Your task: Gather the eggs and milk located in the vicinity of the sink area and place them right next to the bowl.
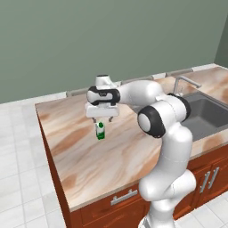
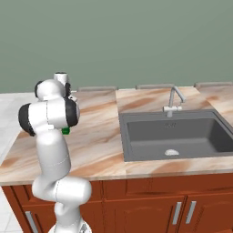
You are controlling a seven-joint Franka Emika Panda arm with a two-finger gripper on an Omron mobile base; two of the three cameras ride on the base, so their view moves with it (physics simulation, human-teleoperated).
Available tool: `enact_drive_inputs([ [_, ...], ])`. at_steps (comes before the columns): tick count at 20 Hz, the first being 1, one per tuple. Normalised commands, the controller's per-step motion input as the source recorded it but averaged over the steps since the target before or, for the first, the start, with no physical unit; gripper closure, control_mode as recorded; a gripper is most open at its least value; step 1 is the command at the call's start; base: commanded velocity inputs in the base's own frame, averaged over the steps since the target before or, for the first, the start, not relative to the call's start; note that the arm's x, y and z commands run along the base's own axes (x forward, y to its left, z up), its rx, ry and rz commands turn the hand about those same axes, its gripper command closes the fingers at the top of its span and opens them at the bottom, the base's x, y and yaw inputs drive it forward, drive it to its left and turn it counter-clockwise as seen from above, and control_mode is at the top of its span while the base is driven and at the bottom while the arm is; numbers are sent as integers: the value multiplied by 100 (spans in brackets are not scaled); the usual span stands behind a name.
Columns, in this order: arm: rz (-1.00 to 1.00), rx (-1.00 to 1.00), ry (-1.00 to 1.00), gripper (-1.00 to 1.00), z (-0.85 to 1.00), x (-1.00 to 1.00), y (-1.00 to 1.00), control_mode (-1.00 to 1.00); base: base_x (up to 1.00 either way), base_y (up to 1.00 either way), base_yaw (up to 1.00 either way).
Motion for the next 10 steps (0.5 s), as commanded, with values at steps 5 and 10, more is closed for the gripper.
enact_drive_inputs([
  [5,0,0,2,-100,-1,3,1,-100,0,0,0],
  [10,-1,0,0,-100,-9,14,12,-100,0,0,0],
])
